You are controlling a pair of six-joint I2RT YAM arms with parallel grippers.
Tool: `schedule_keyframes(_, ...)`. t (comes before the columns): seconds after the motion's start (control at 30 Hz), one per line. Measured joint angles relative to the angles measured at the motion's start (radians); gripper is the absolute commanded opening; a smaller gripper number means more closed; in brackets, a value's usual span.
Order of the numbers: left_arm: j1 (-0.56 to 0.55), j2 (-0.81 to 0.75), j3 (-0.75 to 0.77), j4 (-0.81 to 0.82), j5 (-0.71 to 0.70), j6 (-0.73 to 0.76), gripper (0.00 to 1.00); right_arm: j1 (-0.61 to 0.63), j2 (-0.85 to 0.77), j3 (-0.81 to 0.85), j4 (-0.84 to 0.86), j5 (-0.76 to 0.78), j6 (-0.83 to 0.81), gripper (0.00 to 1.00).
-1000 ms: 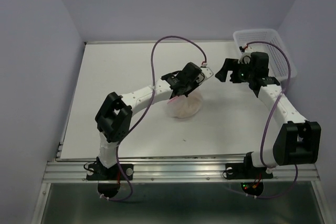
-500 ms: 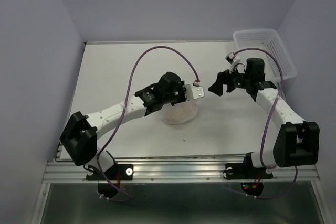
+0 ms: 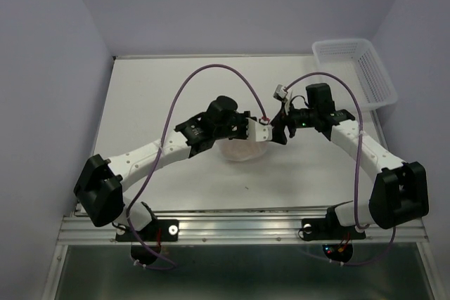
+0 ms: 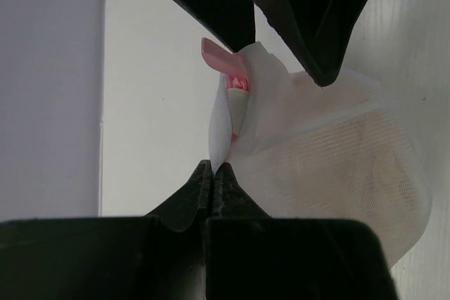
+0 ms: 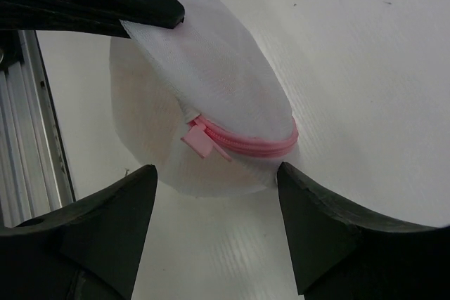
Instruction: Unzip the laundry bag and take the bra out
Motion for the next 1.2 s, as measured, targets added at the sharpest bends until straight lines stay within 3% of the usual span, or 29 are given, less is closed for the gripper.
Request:
schedule_keyframes(0.43, 0.000, 0.008, 0.000, -0.018, 0.020, 0.001, 0.00, 0.008, -0.006, 0.008, -0.012, 0.045, -0.022, 0.58)
schedule_keyframes(0.67, 0.000, 0.008, 0.000, -0.027, 0.031, 0.009, 0.00, 0.008, -0.007, 0.024, -0.015, 0.074, -0.023, 0.56)
schedule_keyframes(0.93, 0.000, 0.008, 0.000, -0.033, 0.048, 0.018, 0.00, 0.008, -0.018, 0.039, -0.014, 0.077, -0.037, 0.41)
schedule_keyframes(1.2, 0.000, 0.010, 0.000, -0.034, 0.053, 0.019, 0.00, 0.008, -0.018, 0.040, -0.014, 0.039, -0.048, 0.39)
